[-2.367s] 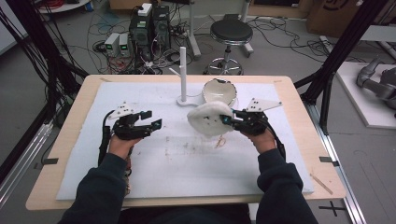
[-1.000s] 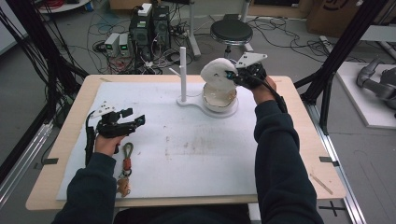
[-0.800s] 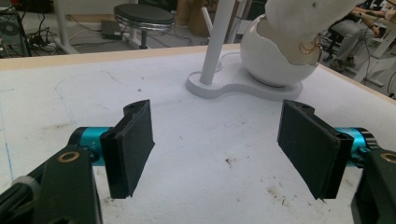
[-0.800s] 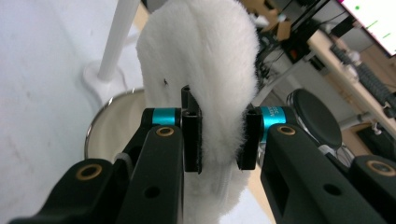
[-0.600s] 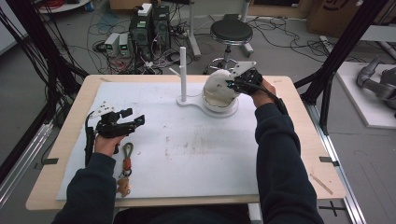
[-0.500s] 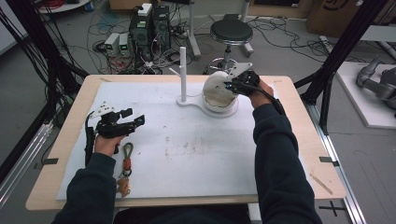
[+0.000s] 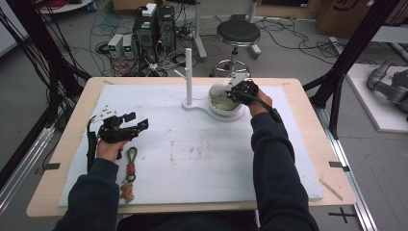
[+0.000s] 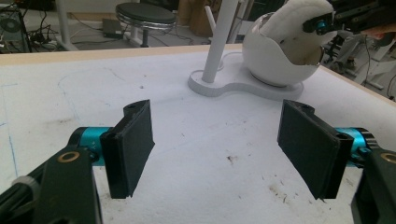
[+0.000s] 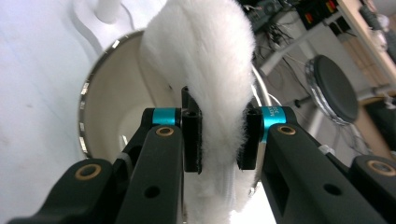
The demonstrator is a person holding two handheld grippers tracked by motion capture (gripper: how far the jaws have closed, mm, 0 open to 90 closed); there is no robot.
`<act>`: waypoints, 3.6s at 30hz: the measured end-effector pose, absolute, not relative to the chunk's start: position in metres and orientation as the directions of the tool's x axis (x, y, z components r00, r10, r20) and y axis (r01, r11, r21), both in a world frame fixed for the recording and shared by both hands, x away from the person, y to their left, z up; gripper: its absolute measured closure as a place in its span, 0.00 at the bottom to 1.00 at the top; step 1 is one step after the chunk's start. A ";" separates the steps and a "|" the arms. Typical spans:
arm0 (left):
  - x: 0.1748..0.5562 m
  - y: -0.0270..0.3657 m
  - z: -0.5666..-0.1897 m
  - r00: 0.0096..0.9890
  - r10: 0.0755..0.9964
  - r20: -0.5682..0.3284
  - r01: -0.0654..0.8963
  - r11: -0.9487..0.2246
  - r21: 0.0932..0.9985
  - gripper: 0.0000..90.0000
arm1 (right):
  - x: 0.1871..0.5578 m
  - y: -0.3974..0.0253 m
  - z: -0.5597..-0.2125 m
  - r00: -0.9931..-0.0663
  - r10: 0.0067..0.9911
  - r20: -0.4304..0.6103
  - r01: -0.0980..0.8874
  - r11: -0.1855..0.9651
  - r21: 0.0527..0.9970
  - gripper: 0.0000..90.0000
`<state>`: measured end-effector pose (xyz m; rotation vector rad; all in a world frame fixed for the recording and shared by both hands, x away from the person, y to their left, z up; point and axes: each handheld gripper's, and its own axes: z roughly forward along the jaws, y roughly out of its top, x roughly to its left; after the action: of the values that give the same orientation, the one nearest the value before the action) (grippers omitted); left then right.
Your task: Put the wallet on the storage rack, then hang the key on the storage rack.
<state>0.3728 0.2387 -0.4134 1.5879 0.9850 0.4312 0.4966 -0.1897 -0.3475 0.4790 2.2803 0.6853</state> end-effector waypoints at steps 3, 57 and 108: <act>0.373 0.239 -0.413 0.577 0.782 -0.237 0.360 0.018 0.933 0.30 | 0.496 -0.193 -0.346 -0.702 0.528 -0.478 0.160 0.771 0.617 0.76; 0.358 0.249 -0.409 0.544 0.813 -0.206 0.348 0.004 0.937 0.23 | 0.370 -0.335 -0.393 -0.551 0.835 -0.015 0.348 0.246 0.905 0.27; 0.334 0.214 -0.426 0.564 0.824 -0.059 0.565 -0.333 0.755 0.86 | 0.368 -0.337 -0.400 -0.546 0.838 -0.013 0.357 0.247 0.901 0.28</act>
<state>0.3336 0.2143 -0.4262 2.0387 1.1109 0.4347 0.3681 -0.3375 -0.3998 1.0855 2.0230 1.2610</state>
